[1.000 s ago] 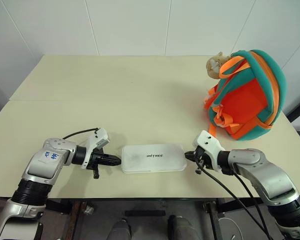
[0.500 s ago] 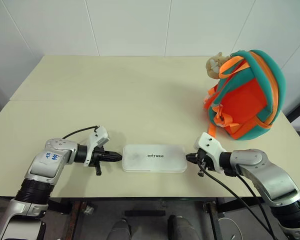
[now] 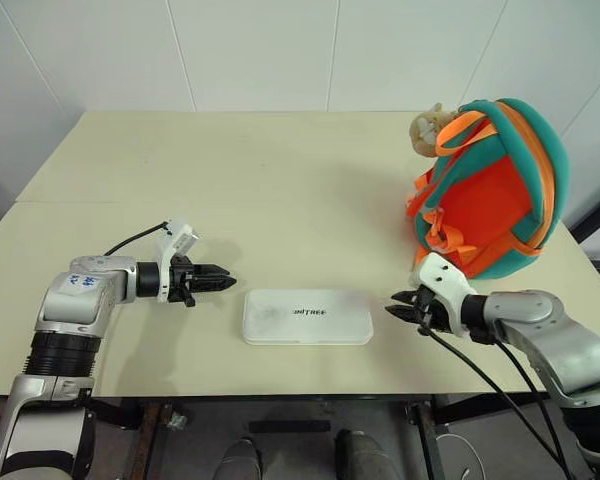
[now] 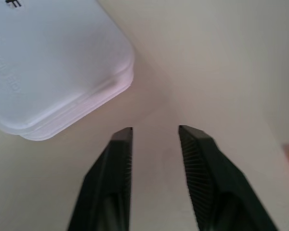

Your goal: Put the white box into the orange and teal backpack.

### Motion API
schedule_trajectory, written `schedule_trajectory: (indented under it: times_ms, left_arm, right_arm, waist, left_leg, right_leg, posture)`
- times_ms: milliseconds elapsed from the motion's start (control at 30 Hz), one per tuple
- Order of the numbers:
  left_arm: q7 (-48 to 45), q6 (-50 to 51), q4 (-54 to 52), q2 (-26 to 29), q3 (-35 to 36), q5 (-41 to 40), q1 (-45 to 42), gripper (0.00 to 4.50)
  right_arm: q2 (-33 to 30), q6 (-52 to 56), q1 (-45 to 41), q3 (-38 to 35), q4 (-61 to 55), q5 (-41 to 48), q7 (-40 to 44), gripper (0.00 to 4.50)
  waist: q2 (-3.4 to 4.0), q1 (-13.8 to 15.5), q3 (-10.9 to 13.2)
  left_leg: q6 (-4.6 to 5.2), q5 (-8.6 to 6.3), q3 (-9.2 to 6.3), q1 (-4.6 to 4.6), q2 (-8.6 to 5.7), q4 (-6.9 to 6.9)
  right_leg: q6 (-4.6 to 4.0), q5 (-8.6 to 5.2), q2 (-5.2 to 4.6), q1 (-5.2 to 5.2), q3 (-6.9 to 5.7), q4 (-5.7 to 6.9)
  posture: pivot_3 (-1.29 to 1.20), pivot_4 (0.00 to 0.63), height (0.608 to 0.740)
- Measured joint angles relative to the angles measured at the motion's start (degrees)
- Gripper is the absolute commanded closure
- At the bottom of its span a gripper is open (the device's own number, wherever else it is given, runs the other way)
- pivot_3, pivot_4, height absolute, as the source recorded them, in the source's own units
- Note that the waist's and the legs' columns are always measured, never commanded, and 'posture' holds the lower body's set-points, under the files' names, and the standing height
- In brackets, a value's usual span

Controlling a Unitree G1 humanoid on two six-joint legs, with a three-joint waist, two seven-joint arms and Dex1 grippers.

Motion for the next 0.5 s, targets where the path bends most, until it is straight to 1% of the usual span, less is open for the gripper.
schedule_trajectory:
  times_ms: [167,200,367,433,500]
  left_arm:
    - [0.7,8.8,-0.3,0.0,1.6,-4.7,0.0,0.23]
    - [0.9,11.2,-0.3,0.1,2.1,-6.0,0.0,0.00]
    - [1.6,19.9,-0.2,0.7,4.9,-10.3,0.0,0.00]
    - [2.5,25.4,1.5,0.6,6.7,-12.4,-1.1,0.00]
    - [3.8,31.4,4.1,1.0,6.7,-13.0,-2.9,0.00]
  right_arm:
    - [0.0,-0.1,0.1,0.0,0.2,0.0,-0.4,0.30]
    - [0.0,-0.2,0.2,0.0,0.2,0.0,-0.5,0.02]
    - [0.0,-0.2,1.1,0.0,0.2,0.0,-1.3,0.02]
    - [0.0,-0.2,1.2,0.0,0.2,0.0,-1.7,0.02]
    - [0.2,-0.4,1.2,0.0,0.2,0.0,-2.1,0.02]
  waist:
    - [0.00,0.0,0.0]
    - [0.00,0.0,0.0]
    - [0.00,0.0,0.0]
    - [0.00,0.0,0.0]
    - [0.00,0.0,0.0]
  left_leg:
    - [0.00,0.00,0.00,0.00,0.00,-0.01]
    - [0.00,0.00,0.00,0.00,0.00,0.00]
    - [0.00,0.00,0.00,0.00,0.00,-0.01]
    - [0.00,0.00,0.00,0.00,0.00,0.00]
    - [0.00,0.00,0.00,0.02,0.00,0.01]
  right_leg:
    - [0.00,0.00,0.00,-0.01,0.00,0.00]
    - [-0.01,0.00,0.00,-0.01,0.00,0.00]
    - [-0.03,-0.02,0.00,-0.01,0.00,-0.01]
    - [-0.03,-0.02,0.00,-0.01,0.00,0.00]
    - [-0.03,-0.01,0.00,0.00,0.00,0.01]
  posture:
    - [0.00,0.150,0.740]
    - [0.00,0.150,0.740]
    - [0.00,0.150,0.740]
    - [0.00,0.150,0.740]
    - [0.00,0.150,0.740]
